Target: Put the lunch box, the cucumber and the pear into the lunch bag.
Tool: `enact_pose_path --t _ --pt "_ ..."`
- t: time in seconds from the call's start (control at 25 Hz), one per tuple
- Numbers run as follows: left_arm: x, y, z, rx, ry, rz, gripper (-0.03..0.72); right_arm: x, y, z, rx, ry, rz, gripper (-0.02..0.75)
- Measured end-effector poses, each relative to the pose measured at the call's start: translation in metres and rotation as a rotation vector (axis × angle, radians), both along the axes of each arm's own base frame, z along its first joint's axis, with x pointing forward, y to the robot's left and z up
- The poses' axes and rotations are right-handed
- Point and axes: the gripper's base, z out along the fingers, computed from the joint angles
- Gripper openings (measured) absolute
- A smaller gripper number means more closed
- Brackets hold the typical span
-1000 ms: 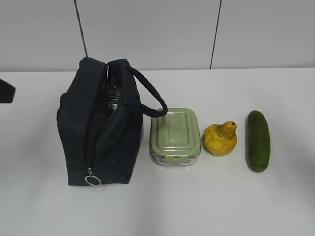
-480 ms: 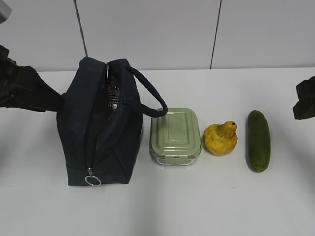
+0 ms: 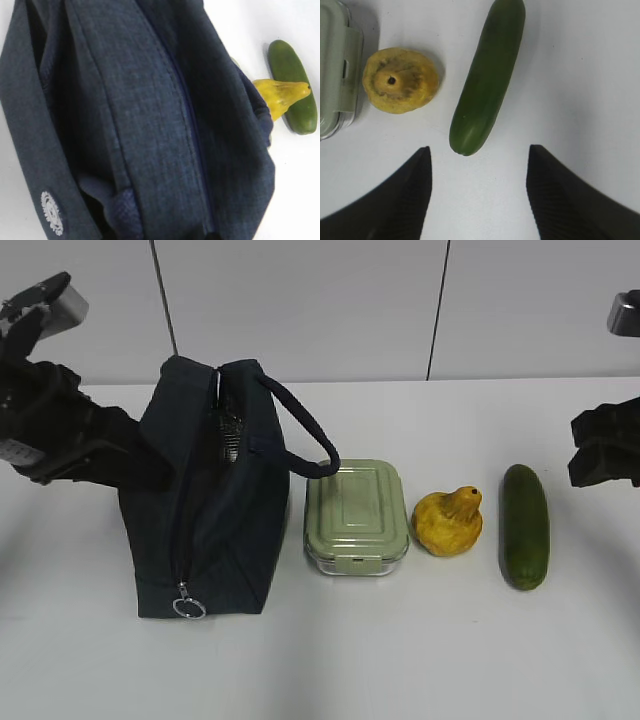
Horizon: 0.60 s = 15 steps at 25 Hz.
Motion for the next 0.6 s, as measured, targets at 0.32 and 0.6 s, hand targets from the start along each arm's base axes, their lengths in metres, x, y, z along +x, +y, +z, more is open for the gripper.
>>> enact_pose_path --t 0.32,0.6 --pt "0.004 -0.001 -0.004 0.014 -0.015 0.007 0.022 0.005 0.001 -0.007 0.005 0.015 0.005 0.461" --pt "0.004 -0.001 -0.004 0.019 -0.016 0.004 0.003 0.021 0.007 -0.039 0.080 0.131 -0.029 0.503"
